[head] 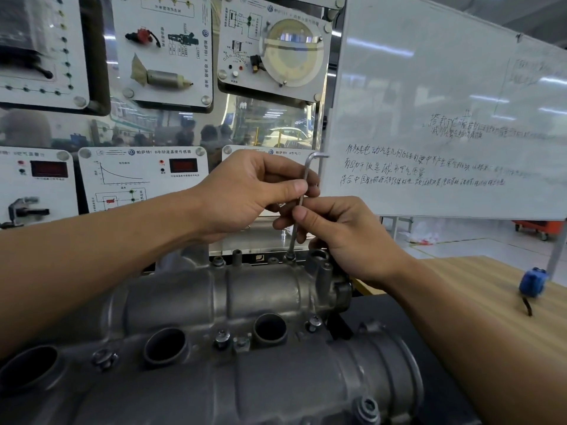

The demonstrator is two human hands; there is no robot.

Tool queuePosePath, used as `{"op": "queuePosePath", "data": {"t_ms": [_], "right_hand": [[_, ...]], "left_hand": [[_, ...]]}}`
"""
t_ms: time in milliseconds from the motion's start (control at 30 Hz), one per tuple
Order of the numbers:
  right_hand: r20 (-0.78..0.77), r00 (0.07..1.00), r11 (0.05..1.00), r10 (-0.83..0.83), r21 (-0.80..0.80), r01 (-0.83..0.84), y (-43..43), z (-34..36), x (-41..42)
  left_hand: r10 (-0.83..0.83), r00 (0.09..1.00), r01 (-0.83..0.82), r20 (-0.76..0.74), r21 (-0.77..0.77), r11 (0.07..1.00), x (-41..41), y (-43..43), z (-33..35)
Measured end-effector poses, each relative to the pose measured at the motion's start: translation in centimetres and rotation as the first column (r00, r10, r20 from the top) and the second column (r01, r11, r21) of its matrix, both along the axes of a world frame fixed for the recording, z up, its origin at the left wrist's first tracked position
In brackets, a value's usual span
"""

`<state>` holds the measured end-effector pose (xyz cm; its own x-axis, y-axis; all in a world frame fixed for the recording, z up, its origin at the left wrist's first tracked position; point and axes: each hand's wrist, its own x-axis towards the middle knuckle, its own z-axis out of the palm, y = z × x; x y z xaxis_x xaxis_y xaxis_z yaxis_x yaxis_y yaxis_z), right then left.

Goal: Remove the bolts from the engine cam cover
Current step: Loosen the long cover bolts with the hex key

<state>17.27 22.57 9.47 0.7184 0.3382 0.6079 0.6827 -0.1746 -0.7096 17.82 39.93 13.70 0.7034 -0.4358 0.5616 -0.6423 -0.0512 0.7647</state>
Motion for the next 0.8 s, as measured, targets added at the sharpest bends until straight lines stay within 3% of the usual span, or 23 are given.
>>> {"op": "queuePosePath", "data": {"t_ms": [133,333,567,800], "right_hand": [[0.020,0.999,0.999,-0.045,-0.008,0.045,0.0,0.0,0.0],[0.043,0.995,0.979,-0.086,0.190,0.077,-0.1,-0.1,0.3],[0.097,0.990,0.979,-0.099,0.189,0.080,1.0,-0.3,0.4],[0.059,0.997,0.996,-0.045,0.075,0.041,0.3,0.0,0.3]], "left_hand": [[0.074,0.995,-0.074,0.060,0.003,0.997,0.1,0.0,0.0],[0.122,0.990,-0.119,0.072,-0.045,0.992,0.3,0.1,0.2],[0.106,0.990,-0.101,0.094,-0.061,0.993,0.0,-0.3,-0.1],[-0.024,0.999,0.024,-0.029,0.001,1.000,-0.5,-0.1,0.2]]}}
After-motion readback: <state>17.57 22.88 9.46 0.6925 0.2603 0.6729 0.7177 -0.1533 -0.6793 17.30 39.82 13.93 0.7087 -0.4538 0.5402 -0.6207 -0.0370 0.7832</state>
